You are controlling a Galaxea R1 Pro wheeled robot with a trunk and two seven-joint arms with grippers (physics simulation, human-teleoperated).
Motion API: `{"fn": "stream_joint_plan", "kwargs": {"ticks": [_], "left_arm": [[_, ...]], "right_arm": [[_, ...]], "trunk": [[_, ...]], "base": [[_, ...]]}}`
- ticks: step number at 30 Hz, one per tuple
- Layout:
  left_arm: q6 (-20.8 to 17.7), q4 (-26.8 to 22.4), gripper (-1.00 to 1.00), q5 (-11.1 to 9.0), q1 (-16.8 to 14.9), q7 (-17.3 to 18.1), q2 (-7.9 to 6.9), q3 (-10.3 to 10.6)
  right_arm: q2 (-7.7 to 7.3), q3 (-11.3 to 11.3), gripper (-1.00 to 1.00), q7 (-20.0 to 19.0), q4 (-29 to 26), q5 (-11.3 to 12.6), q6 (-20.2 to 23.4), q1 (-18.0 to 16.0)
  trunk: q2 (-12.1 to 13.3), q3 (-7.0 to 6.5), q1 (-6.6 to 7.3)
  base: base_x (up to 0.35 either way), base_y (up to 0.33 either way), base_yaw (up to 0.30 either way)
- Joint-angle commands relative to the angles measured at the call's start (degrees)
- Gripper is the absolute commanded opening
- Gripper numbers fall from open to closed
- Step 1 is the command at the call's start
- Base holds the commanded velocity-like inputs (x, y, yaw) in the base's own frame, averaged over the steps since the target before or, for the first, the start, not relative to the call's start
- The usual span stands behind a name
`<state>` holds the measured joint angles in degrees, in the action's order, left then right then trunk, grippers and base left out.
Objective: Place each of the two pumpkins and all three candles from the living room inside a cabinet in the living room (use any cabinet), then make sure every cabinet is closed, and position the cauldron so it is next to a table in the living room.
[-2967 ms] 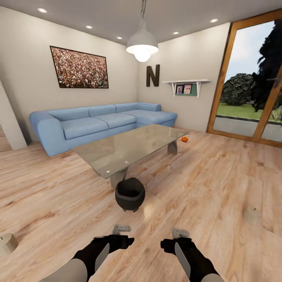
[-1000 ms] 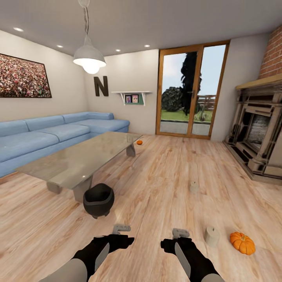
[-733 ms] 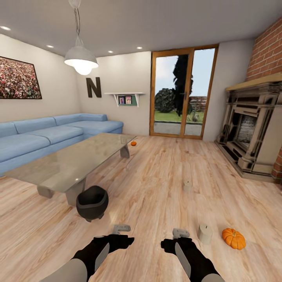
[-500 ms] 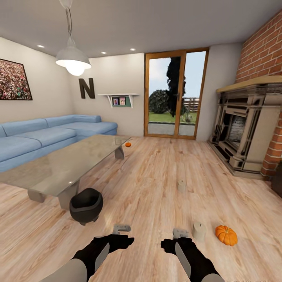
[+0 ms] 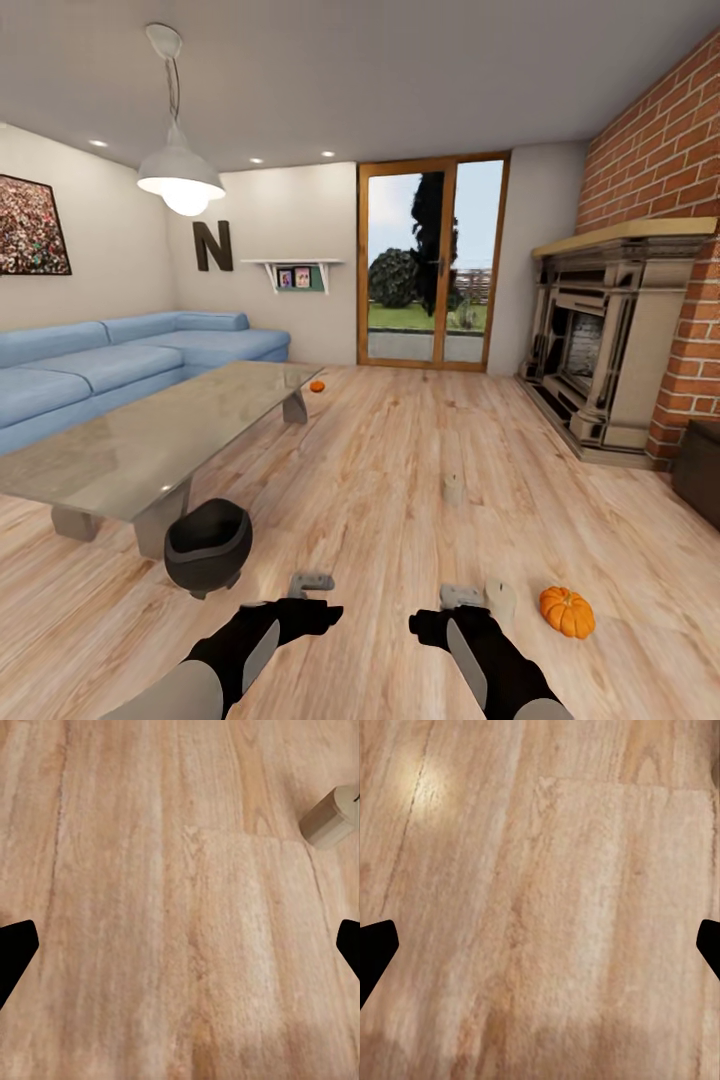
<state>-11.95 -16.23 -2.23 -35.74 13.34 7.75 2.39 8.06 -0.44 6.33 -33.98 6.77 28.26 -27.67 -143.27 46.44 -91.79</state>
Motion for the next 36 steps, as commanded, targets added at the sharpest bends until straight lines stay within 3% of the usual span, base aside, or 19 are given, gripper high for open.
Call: {"fn": "stream_joint_plan", "kwargs": {"ticks": [1, 4, 36], "left_arm": [[-0.4, -0.1, 1.00, -0.2, 0.0, 0.0, -0.03, 0.2], [-0.4, -0.1, 1.00, -0.2, 0.0, 0.0, -0.02, 0.2], [-0.4, -0.1, 1.00, -0.2, 0.0, 0.0, -0.02, 0.2]], "right_arm": [[0.01, -0.1, 1.00, 0.4, -0.1, 0.6, 0.2, 0.0], [-0.03, -0.2, 1.00, 0.4, -0.1, 0.6, 0.3, 0.0], [-0.39, -0.3, 1.00, 0.4, 0.1, 0.7, 0.4, 0.0]], "trunk": [[0.0, -0.09, 0.04], [0.0, -0.51, 0.11], [12.9, -3.27, 7.14]], "base": [[0.000, 0.000, -0.006], [0.000, 0.000, -0.003], [0.000, 0.000, 0.000]]}}
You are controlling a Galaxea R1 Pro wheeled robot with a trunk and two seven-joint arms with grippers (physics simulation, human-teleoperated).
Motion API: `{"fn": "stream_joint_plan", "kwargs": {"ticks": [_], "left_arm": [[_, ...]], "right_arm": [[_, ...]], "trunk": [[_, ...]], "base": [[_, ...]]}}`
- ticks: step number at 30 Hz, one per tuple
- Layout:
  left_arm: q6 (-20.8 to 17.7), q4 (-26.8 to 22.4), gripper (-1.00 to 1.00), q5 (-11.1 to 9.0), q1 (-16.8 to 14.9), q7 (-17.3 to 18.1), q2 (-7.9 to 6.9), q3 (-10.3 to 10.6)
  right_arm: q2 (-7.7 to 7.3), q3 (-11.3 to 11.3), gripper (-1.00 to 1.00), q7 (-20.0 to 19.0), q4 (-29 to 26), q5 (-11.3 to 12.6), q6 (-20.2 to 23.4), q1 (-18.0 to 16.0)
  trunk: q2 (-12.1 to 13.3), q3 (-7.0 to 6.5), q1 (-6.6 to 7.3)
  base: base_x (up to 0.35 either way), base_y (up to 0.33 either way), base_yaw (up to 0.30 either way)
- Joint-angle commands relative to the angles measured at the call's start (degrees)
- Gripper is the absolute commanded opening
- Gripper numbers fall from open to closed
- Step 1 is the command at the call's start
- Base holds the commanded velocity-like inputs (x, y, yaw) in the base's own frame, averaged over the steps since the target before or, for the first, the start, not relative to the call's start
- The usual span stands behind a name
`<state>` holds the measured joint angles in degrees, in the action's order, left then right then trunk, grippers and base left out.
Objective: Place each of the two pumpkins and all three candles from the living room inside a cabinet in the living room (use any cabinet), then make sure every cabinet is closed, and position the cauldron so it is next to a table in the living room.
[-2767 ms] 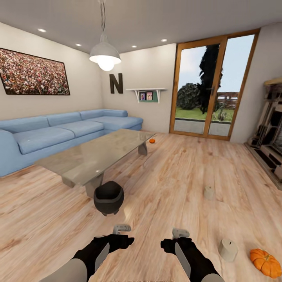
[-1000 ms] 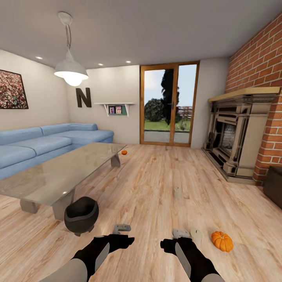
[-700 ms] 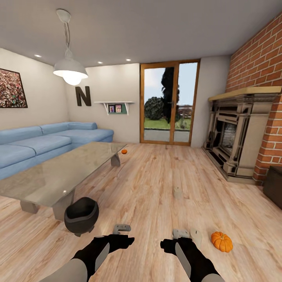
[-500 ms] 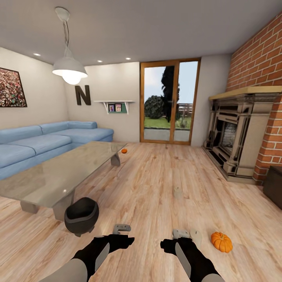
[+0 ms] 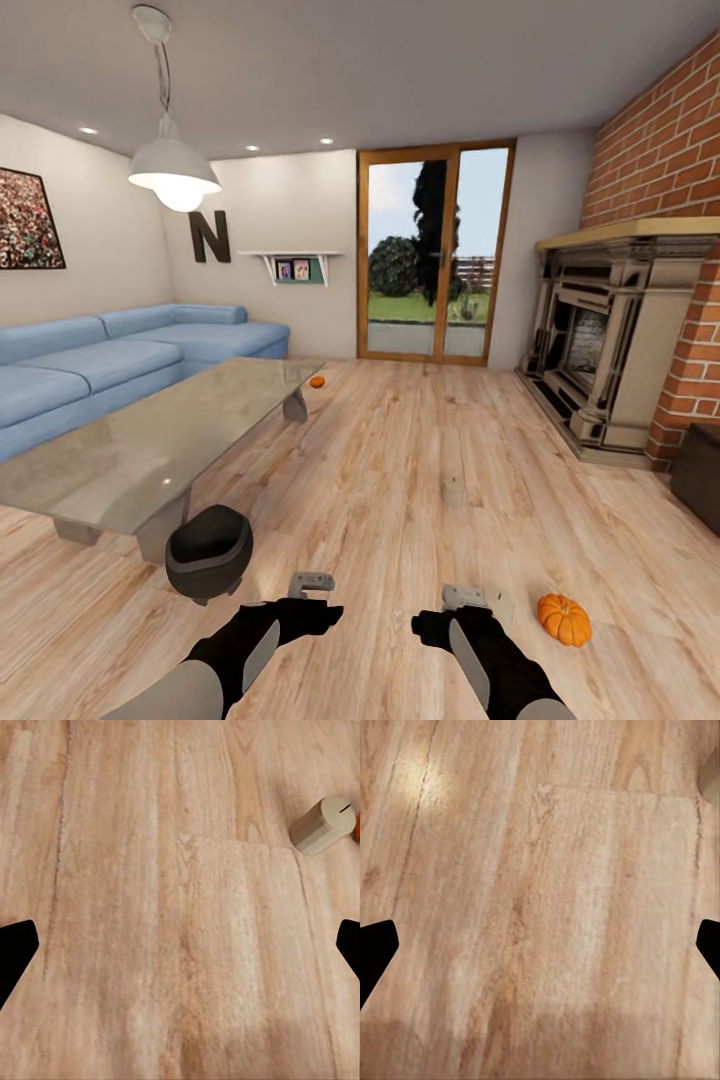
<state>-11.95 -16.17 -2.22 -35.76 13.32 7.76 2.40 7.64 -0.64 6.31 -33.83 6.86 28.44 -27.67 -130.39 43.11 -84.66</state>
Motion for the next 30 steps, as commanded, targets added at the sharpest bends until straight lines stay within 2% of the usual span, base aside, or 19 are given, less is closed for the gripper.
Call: {"fn": "stream_joint_plan", "kwargs": {"ticks": [1, 30], "left_arm": [[-0.4, -0.1, 1.00, -0.2, 0.0, 0.0, -0.03, 0.2], [-0.4, -0.1, 1.00, -0.2, 0.0, 0.0, -0.03, 0.2]], "right_arm": [[-0.07, -0.1, 1.00, 0.4, -0.1, 0.6, 0.2, 0.0], [-0.29, -0.1, 1.00, 0.5, 0.0, 0.7, 0.2, 0.0]], "trunk": [[0.4, -0.02, 0.24], [12.0, -2.50, 6.61]], "base": [[0.000, 0.000, 0.000], [0.000, 0.000, 0.000]]}}
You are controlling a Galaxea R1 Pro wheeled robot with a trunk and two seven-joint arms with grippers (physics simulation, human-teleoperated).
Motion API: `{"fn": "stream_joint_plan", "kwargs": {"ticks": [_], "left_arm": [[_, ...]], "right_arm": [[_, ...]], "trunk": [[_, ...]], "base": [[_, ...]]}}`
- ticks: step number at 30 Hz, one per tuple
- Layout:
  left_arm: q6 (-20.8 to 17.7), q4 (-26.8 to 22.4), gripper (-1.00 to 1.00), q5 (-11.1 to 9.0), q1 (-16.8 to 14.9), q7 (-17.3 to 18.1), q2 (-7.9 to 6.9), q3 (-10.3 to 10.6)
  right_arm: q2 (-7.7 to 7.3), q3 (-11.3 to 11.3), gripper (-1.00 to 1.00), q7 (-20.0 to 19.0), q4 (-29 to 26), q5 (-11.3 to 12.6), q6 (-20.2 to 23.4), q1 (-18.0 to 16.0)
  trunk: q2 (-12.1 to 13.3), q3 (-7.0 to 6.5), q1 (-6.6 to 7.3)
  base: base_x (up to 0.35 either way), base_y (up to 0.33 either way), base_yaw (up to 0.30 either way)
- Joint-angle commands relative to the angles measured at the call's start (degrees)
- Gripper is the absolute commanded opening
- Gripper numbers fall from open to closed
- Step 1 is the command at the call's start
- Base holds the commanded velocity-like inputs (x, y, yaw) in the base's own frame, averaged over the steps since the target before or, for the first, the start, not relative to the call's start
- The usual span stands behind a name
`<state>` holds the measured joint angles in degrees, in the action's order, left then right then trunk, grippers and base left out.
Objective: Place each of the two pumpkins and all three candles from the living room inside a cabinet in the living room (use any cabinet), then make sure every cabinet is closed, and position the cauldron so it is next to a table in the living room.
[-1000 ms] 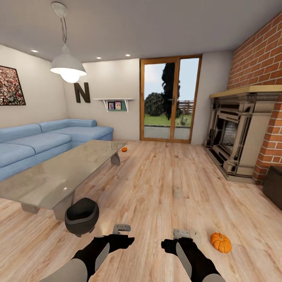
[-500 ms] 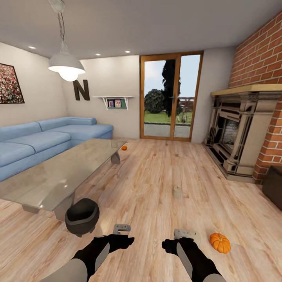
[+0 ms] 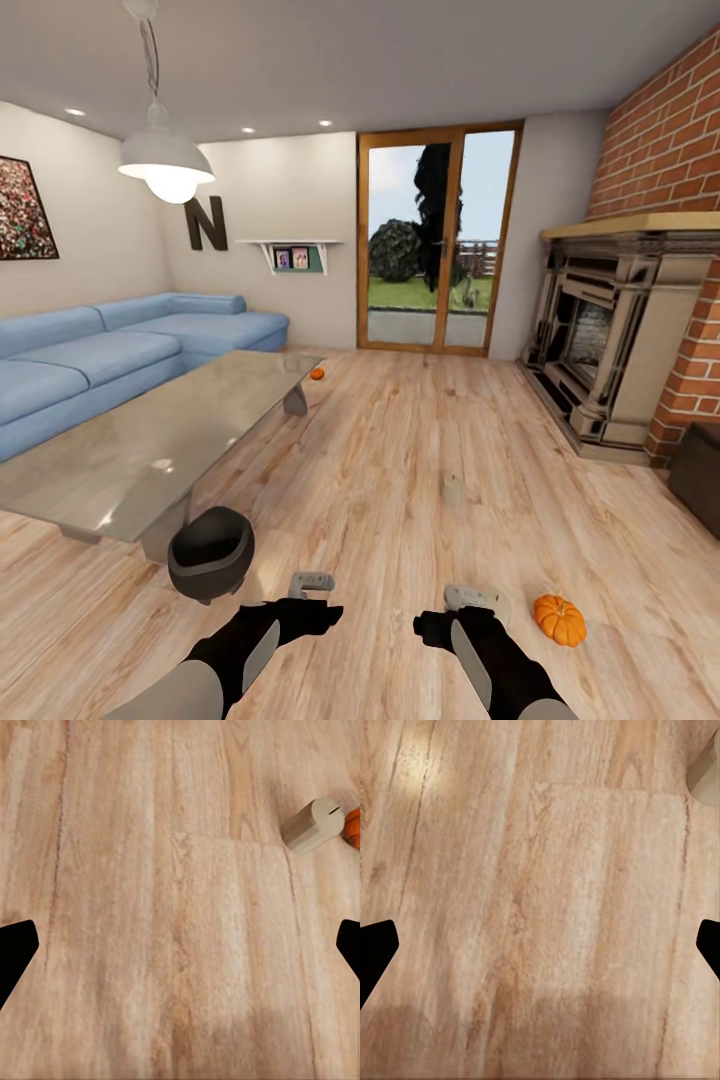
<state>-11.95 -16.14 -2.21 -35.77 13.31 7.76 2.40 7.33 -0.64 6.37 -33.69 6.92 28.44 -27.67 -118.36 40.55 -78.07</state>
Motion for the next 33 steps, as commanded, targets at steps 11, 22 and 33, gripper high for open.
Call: {"fn": "stream_joint_plan", "kwargs": {"ticks": [11, 22, 33], "left_arm": [[-0.4, -0.1, 1.00, -0.2, 0.0, 0.0, -0.03, 0.2], [-0.4, -0.1, 1.00, -0.2, 0.0, 0.0, -0.03, 0.2], [-0.4, -0.1, 1.00, -0.2, 0.0, 0.0, -0.03, 0.2]], "right_arm": [[0.00, -0.1, 1.00, 0.4, -0.1, 0.6, 0.1, 0.0], [0.05, -0.1, 1.00, 0.4, -0.1, 0.6, 0.1, 0.0], [0.06, -0.1, 1.00, 0.4, -0.1, 0.6, 0.0, 0.0]], "trunk": [[4.4, -0.88, 2.43], [8.8, -1.82, 4.85], [13.2, -2.75, 7.26]], "base": [[0.000, 0.000, 0.000], [0.000, 0.000, 0.000], [0.000, 0.000, 0.000]]}}
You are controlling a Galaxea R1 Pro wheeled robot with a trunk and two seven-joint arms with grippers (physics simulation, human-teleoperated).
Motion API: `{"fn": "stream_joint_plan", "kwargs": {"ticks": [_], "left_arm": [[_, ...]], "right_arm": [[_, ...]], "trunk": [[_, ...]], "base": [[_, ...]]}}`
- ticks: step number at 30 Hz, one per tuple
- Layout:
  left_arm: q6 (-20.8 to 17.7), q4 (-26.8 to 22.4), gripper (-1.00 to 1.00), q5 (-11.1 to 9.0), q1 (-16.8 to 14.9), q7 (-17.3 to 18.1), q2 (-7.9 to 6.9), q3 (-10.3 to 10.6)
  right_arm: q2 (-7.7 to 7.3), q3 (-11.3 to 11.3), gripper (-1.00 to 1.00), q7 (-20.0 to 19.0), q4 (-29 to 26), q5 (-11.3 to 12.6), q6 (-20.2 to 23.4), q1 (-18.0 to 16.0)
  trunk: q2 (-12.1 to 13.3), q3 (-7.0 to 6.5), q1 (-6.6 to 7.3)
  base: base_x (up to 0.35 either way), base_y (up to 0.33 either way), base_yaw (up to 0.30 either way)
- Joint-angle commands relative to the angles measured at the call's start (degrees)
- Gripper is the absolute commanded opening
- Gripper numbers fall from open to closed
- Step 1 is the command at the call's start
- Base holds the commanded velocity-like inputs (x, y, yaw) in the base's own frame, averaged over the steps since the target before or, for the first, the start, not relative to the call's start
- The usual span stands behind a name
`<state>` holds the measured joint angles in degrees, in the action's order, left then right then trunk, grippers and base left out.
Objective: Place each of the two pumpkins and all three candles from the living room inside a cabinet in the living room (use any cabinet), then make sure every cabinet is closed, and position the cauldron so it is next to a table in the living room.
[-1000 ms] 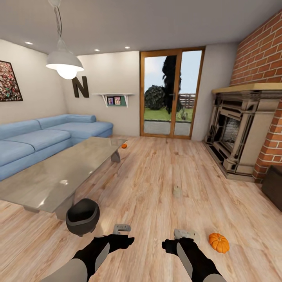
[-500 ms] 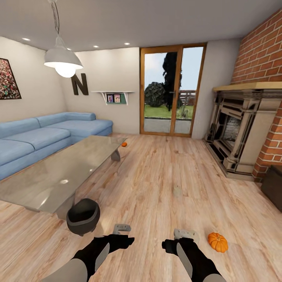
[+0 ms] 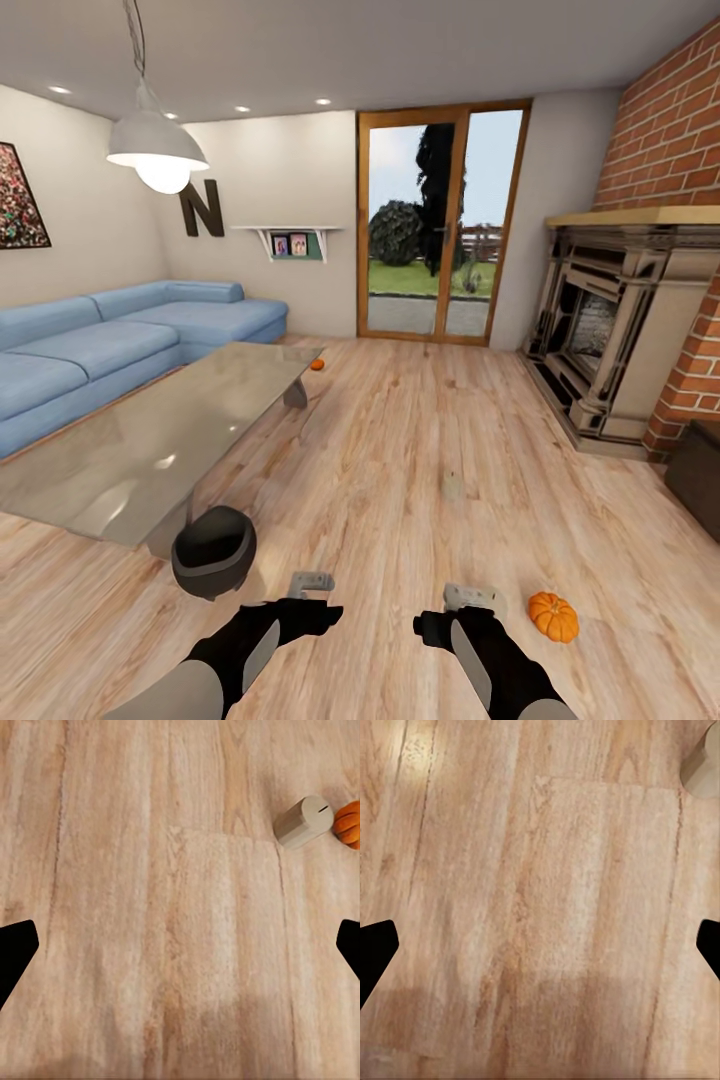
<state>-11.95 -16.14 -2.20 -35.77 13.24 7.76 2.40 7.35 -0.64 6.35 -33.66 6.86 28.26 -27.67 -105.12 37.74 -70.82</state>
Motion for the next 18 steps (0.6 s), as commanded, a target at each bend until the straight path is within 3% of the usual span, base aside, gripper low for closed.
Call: {"fn": "stream_joint_plan", "kwargs": {"ticks": [1, 18], "left_arm": [[-0.4, -0.1, 1.00, -0.2, 0.0, 0.0, -0.03, 0.2], [-0.4, -0.1, 1.00, -0.2, 0.0, 0.0, -0.03, 0.2]], "right_arm": [[0.03, -0.1, 1.00, 0.4, -0.1, 0.6, 0.2, 0.0], [0.03, -0.1, 1.00, 0.4, -0.1, 0.6, 0.2, 0.0]], "trunk": [[0.4, -0.03, 0.23], [7.2, -1.48, 3.97]], "base": [[0.000, 0.000, 0.000], [0.000, 0.000, 0.000]]}}
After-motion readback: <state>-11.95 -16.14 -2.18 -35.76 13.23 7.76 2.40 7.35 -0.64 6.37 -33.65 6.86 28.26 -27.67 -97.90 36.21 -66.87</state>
